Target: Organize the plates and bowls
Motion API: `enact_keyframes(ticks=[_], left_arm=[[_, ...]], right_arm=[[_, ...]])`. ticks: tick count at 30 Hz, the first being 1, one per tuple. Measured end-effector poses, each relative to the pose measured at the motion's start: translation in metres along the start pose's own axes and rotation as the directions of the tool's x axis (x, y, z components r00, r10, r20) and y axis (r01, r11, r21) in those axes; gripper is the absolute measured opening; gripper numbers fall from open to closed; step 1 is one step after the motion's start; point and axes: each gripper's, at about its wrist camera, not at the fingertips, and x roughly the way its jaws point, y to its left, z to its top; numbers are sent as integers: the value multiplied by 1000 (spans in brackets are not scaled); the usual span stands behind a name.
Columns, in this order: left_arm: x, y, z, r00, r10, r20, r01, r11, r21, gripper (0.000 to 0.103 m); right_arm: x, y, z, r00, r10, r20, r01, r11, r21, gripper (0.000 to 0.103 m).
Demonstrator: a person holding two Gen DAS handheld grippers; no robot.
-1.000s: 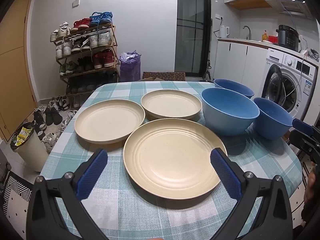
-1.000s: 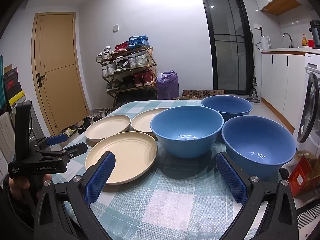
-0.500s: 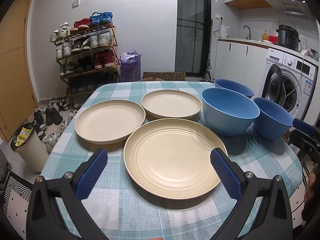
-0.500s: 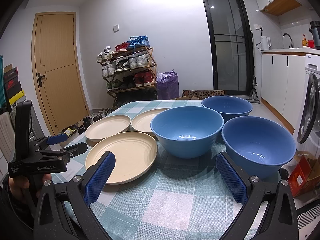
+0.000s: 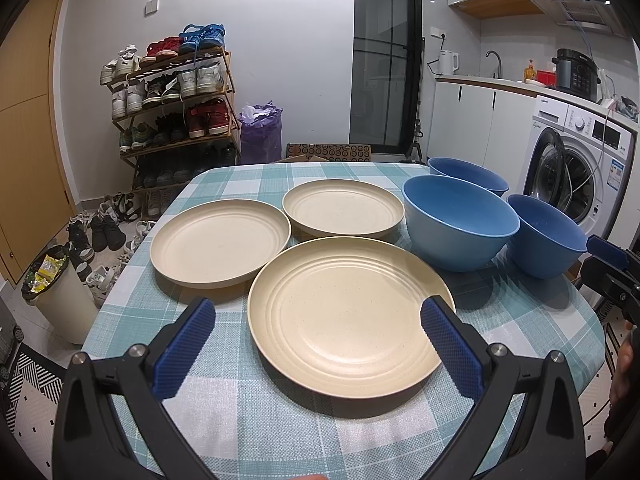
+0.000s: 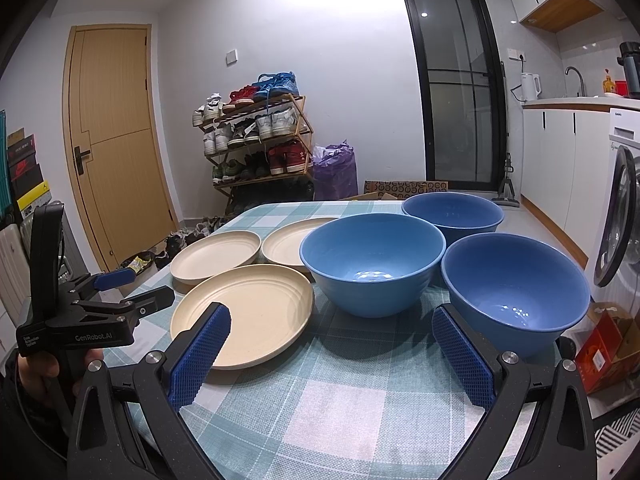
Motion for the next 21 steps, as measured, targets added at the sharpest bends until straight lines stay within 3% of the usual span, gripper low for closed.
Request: enact_keyframes(ticks=[21], left_arm=[[4,4,-3,1000,3,-4,-3,1000,5,103]], right_arm=[[-2,0,0,1000,-1,3,1,1000,-5,103]])
